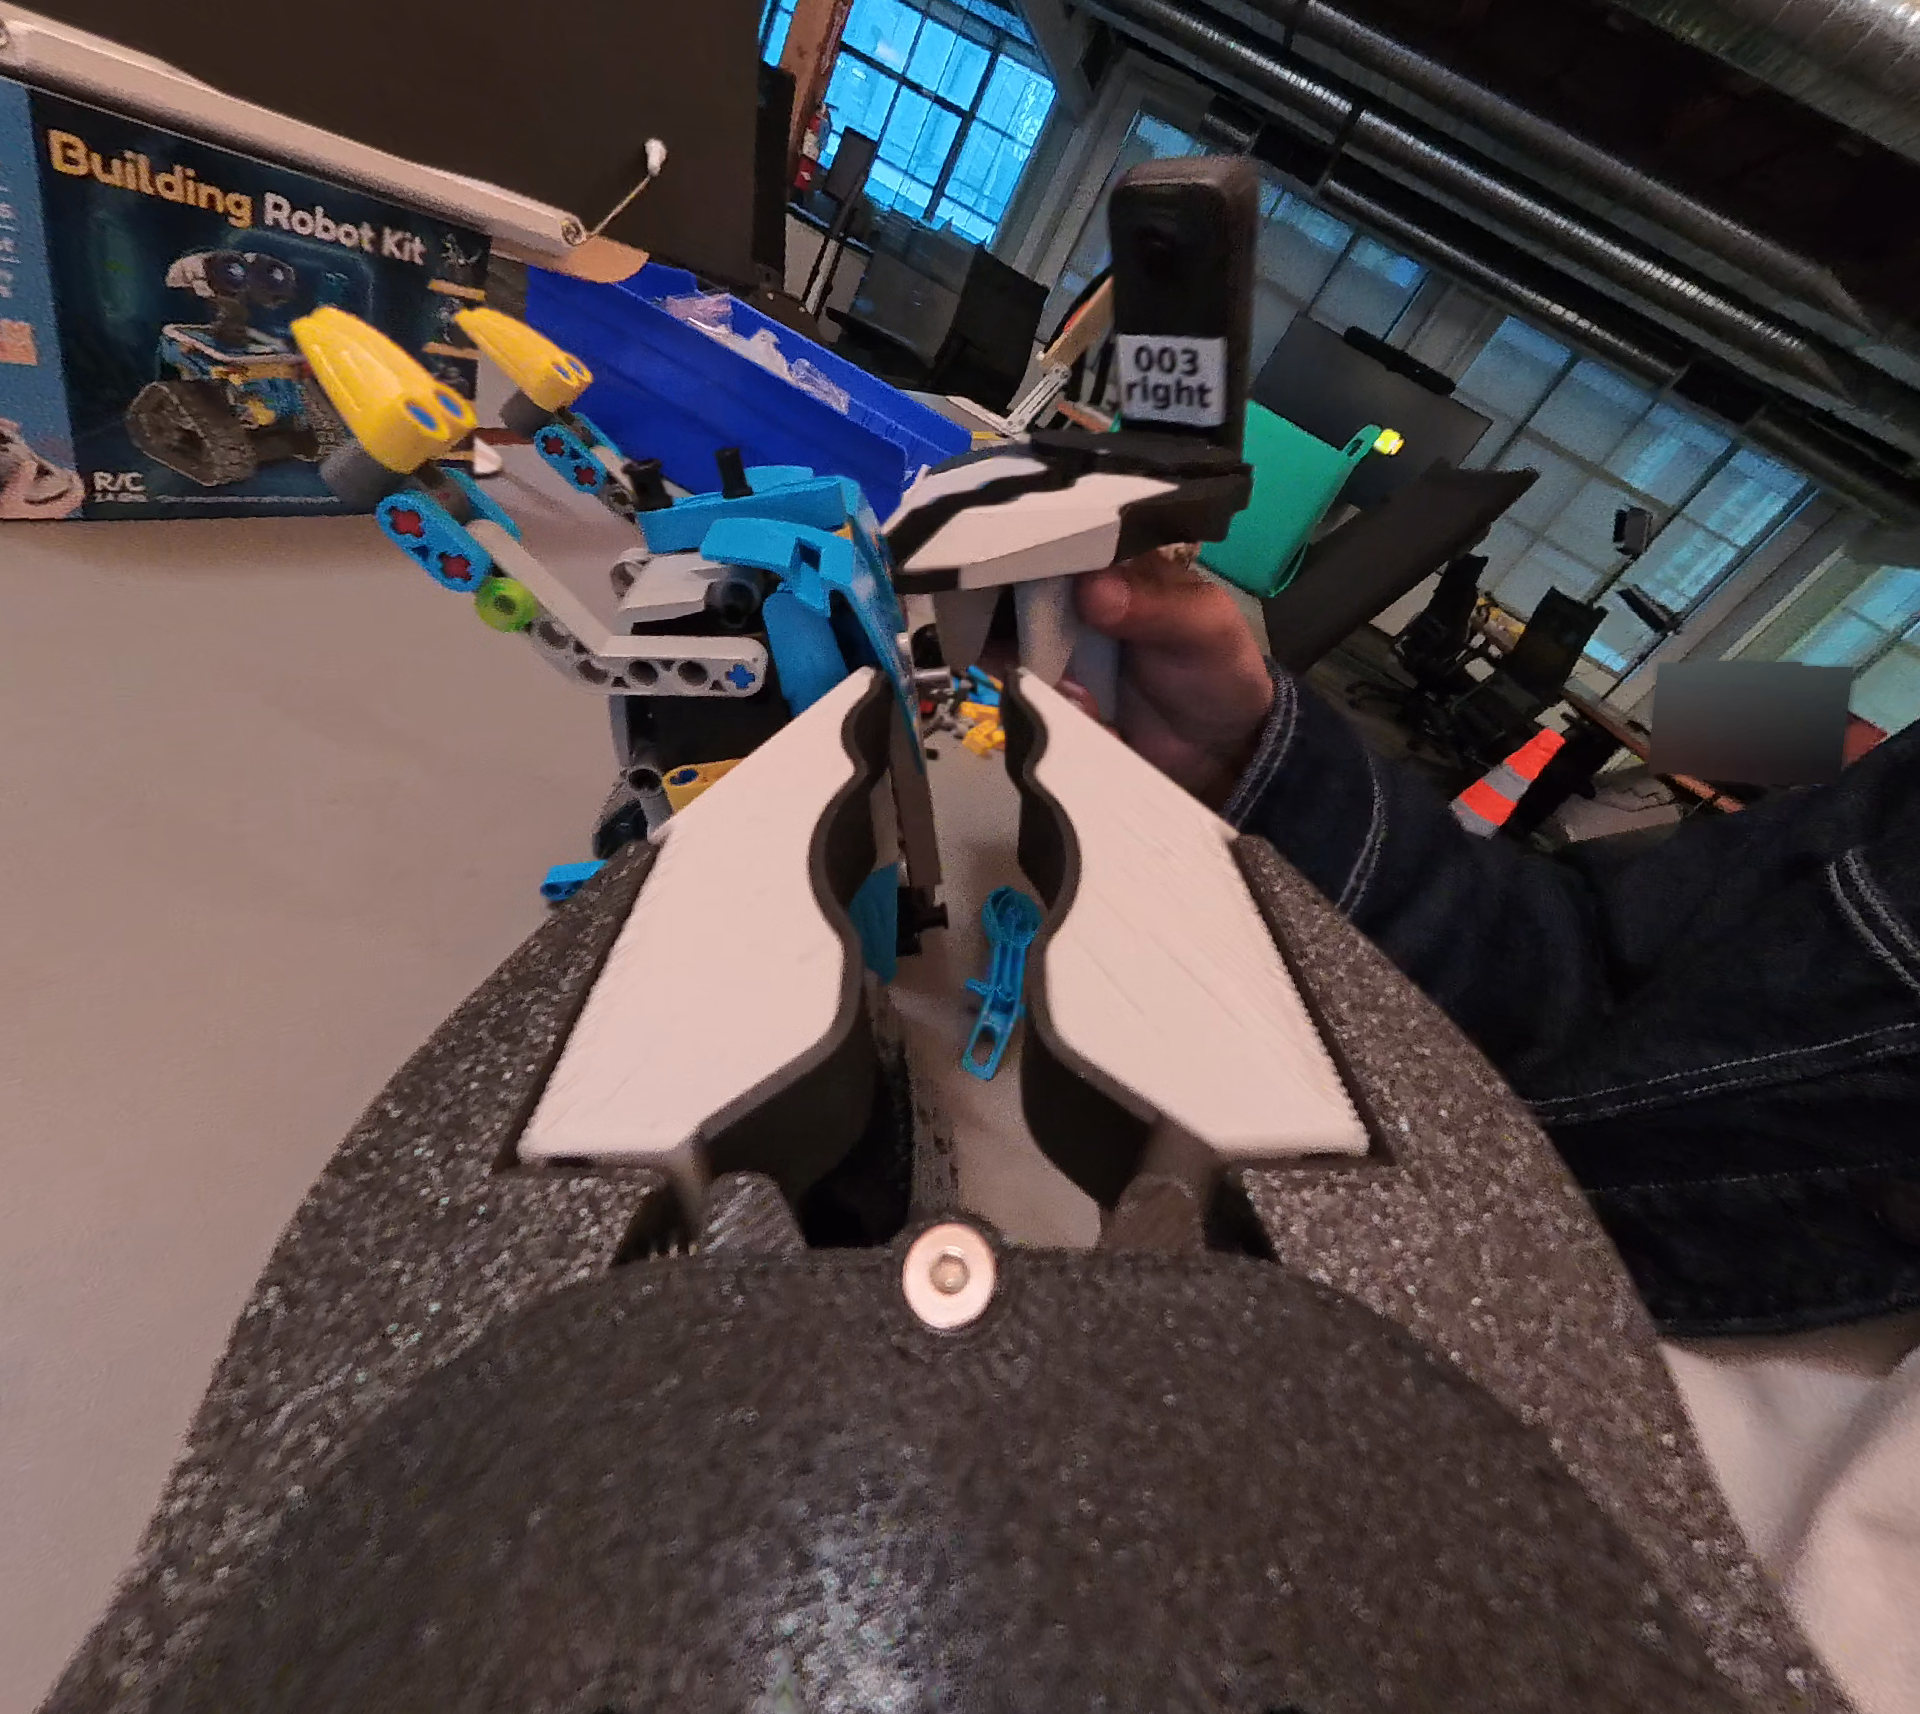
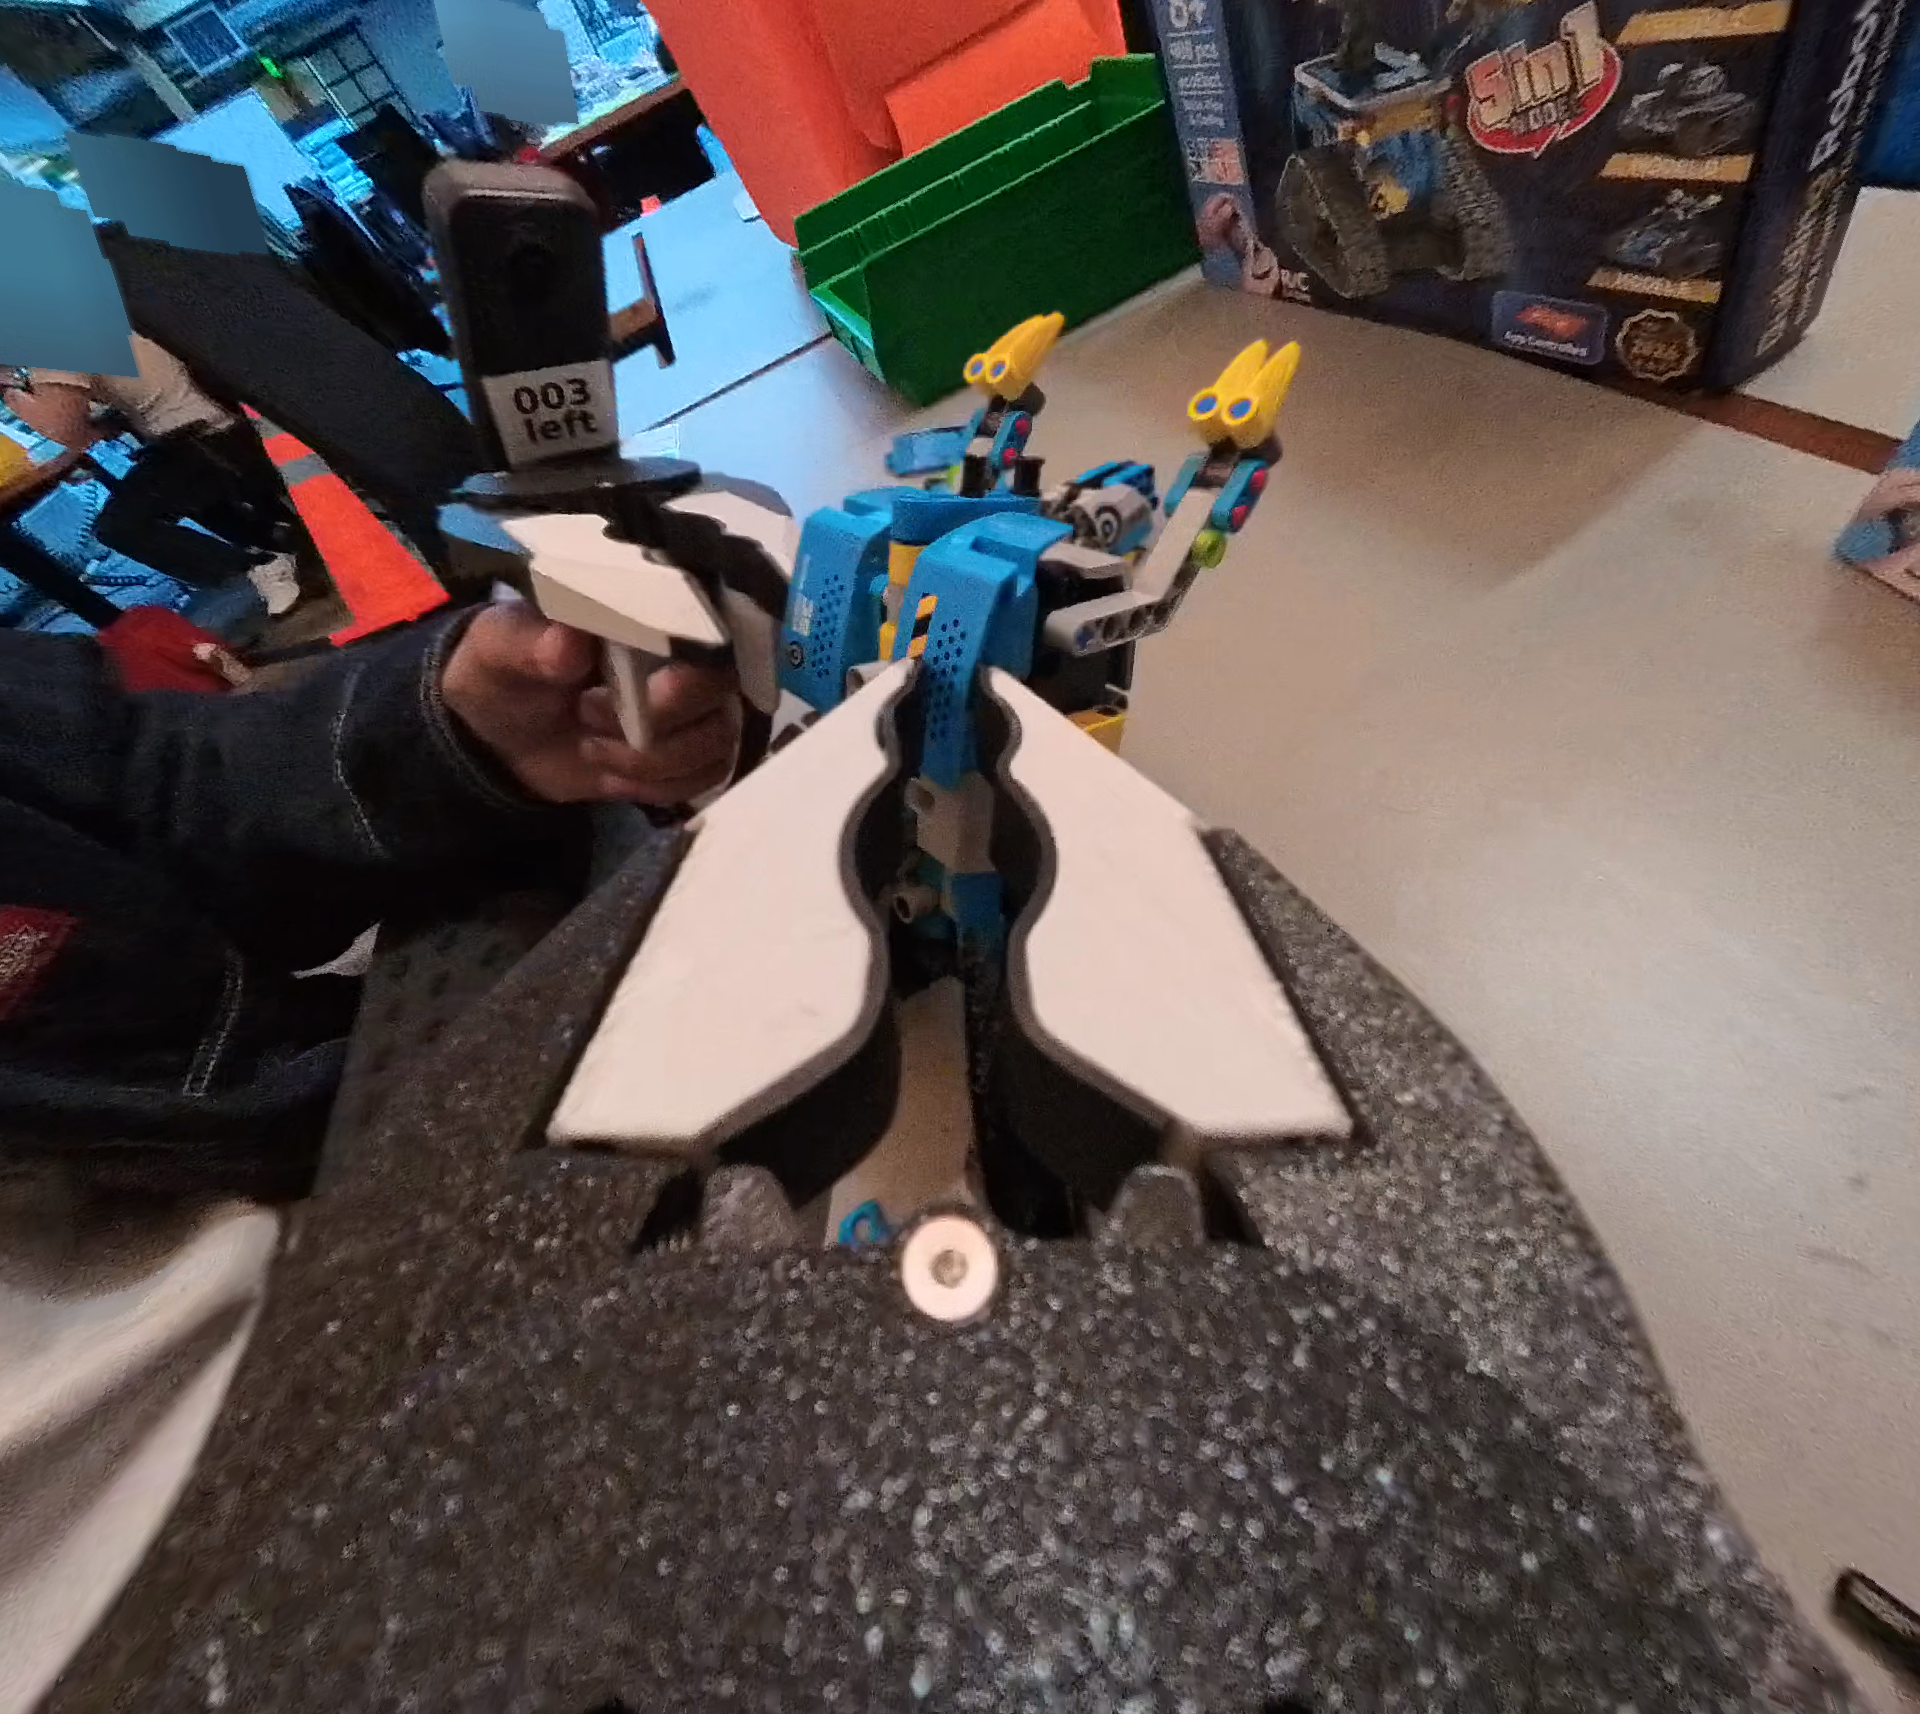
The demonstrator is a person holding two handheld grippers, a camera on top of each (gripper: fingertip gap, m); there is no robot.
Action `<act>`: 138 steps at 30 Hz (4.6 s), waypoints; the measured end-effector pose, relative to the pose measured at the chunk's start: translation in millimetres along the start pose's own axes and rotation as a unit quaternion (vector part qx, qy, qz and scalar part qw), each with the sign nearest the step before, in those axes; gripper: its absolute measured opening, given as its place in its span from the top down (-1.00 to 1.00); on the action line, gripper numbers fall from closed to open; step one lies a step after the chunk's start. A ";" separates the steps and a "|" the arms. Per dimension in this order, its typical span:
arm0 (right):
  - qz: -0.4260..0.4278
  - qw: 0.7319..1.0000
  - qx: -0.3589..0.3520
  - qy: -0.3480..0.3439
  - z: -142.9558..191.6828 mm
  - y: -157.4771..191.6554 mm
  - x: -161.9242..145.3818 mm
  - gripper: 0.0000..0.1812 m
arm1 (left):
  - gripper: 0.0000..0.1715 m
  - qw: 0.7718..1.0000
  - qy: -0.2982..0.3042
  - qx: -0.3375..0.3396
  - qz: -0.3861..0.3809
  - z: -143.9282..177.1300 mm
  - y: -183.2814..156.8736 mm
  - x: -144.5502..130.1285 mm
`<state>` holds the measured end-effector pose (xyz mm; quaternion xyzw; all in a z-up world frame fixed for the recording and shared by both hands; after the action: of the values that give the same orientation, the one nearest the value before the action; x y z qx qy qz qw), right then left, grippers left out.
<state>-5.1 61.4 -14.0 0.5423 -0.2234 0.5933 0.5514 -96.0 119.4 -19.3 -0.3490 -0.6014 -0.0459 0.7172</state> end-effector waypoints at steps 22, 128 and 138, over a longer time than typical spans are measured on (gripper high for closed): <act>0.031 0.995 0.093 -0.037 31.8 21.0 28.0 0.90 | 0.74 0.999 0.035 -0.012 -0.016 22.1 10.7 9.6; 0.032 0.964 0.139 0.224 -71.6 11.5 33.4 0.91 | 0.29 0.995 0.055 -0.044 0.073 14.3 20.3 -5.6; -0.018 0.967 0.173 0.188 -72.4 11.8 29.0 0.96 | 0.29 0.994 0.055 -0.051 0.082 14.3 21.5 -5.9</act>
<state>-38.8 132.4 -6.9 0.5118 -0.0001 0.7042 0.4921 -99.0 141.5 -33.7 -0.4300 -0.5276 -0.0366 0.7317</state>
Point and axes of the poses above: each gripper's, where its closed fingertips meet, z back along the fingers, x out of its top, y = z × x across the jaws, the point moved 4 cm from there along z, back along the fingers, and after that the axes turned 5 degrees about y, right-handed, at the moved point
